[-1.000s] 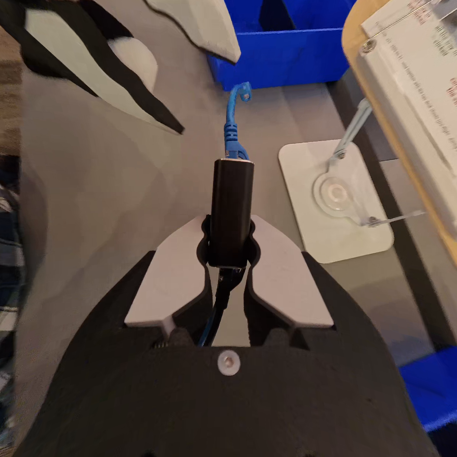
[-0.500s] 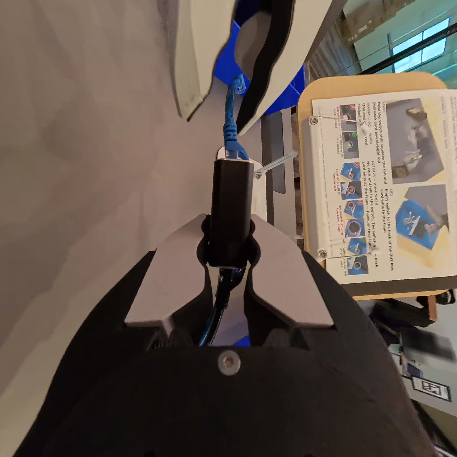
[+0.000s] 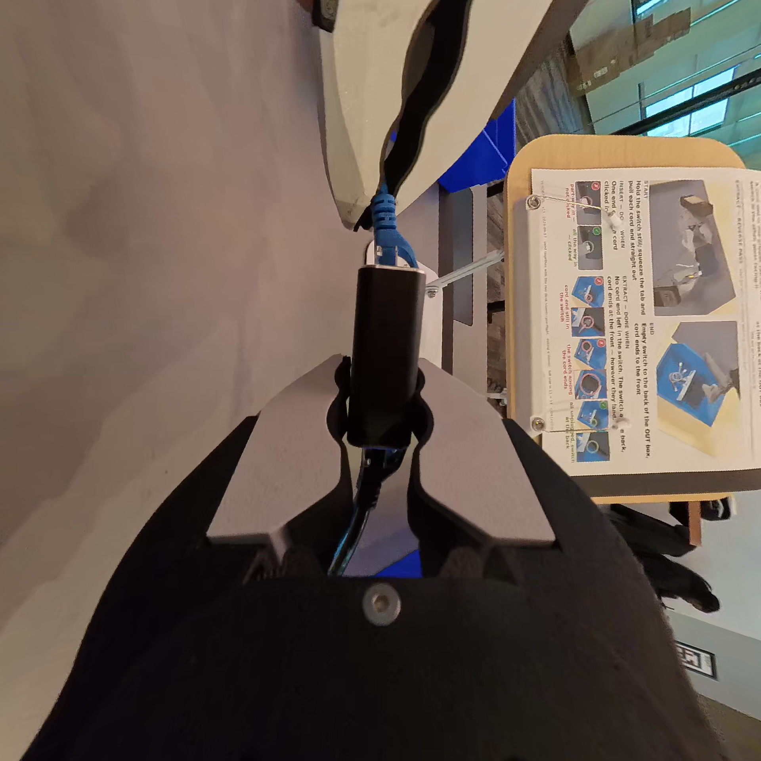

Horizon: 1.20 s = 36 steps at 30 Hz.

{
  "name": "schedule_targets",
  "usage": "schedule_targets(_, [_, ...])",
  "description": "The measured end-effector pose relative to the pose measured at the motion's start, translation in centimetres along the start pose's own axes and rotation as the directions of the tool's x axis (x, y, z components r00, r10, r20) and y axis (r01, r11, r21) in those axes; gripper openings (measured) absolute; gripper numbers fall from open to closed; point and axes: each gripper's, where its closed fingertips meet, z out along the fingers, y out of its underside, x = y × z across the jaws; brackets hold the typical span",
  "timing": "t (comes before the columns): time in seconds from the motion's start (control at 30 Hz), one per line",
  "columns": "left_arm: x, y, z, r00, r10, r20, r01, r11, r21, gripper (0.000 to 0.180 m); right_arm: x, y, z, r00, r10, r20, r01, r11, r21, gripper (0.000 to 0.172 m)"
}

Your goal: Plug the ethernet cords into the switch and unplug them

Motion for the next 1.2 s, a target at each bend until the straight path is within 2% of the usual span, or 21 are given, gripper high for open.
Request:
schedule_targets(0.07, [-0.2,-0.2,-0.1,0.996,0.061,0.066,-0.06,0.998,-0.016,0.005,-0.3,0.0,0.0,0.999,0.014,0.034,-0.015,1.0,0.013,0.029])
schedule_targets(0.23, [-0.7,0.2,0.2,0.977,0.144,0.158,-0.133,0.988,-0.077,0.005,0.4,0.2,-0.4,0.992,0.108,0.063,-0.109,0.994,0.013,0.055])
schedule_targets(0.47, [-2.1,-0.2,-0.3,0.927,0.197,0.318,-0.162,0.978,-0.134,0.005,0.5,0.4,-1.3,0.99,0.141,-0.021,-0.141,0.99,-0.029,0.068])
schedule_targets(0.63, [-2.1,-1.1,-0.4,0.899,0.197,0.391,-0.159,0.979,-0.127,0.004,1.0,0.5,-0.8,0.981,0.109,-0.161,-0.118,0.992,-0.047,0.08])
schedule_targets(0.83, [-1.1,-2.5,-0.4,0.894,0.194,0.404,-0.169,0.981,-0.097,0.004,0.9,0.0,0.6,0.981,0.064,-0.181,-0.068,0.997,-0.02,0.069])
schedule_targets(1.03, [-0.9,-2.5,-0.4,0.872,0.223,0.436,-0.188,0.974,-0.123,0.004,1.2,0.1,0.5,0.985,0.115,-0.127,-0.114,0.993,0.017,0.052])
schedule_targets(1.13, [-0.7,-2.7,-0.1,0.884,0.199,0.423,-0.17,0.98,-0.104,0.004,1.3,0.3,0.5,0.986,0.086,-0.144,-0.087,0.996,-0.001,0.044])
schedule_targets(1.2, [-0.7,-2.9,-0.2,0.883,0.199,0.426,-0.174,0.98,-0.097,0.004,1.4,0.2,0.5,0.985,0.051,-0.166,-0.053,0.999,-0.007,0.026])
